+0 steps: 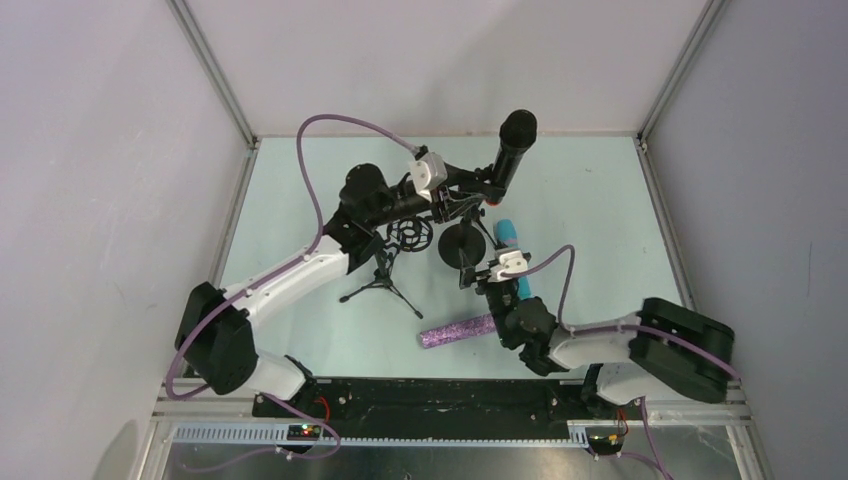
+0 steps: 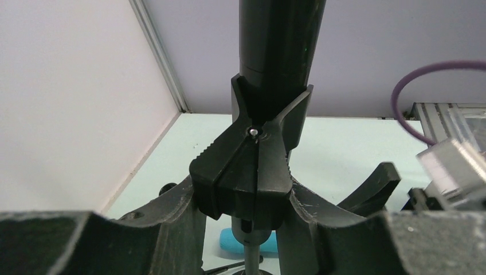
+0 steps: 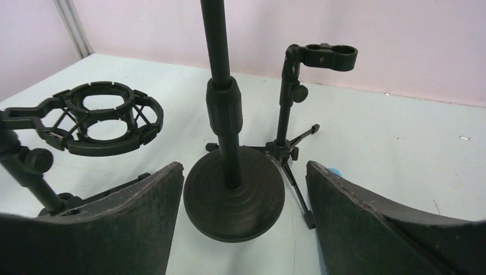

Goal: Attach the microphones to the stand

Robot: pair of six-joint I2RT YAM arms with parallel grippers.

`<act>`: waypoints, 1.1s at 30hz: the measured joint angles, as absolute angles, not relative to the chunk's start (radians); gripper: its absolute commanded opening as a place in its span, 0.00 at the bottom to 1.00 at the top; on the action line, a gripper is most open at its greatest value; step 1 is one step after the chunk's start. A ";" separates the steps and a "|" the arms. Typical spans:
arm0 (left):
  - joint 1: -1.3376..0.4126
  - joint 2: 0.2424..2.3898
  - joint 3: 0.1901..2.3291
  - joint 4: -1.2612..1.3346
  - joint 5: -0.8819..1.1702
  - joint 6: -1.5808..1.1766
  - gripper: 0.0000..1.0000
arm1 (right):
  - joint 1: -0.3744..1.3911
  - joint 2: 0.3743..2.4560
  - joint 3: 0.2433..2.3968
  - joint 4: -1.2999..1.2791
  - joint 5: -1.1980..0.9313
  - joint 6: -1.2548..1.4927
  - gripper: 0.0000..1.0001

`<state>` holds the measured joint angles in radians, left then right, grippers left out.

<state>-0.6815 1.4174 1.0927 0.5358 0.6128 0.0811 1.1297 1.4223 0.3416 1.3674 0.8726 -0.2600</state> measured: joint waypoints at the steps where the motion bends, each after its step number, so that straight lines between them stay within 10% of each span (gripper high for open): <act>1: -0.679 1.425 1.096 0.537 0.612 0.082 0.00 | 1.129 1.386 0.332 1.334 0.859 -0.250 0.86; 13: -0.607 1.477 1.156 0.538 0.614 0.079 0.00 | 1.005 0.937 0.244 0.792 0.566 0.089 0.99; 33: -0.284 1.502 1.177 0.538 0.625 0.033 0.00 | 0.982 0.905 0.210 0.588 0.481 0.234 0.99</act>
<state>-0.2840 1.5024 1.1767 0.5377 0.6254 0.0334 0.9821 0.9054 0.2096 0.5880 0.4808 0.2344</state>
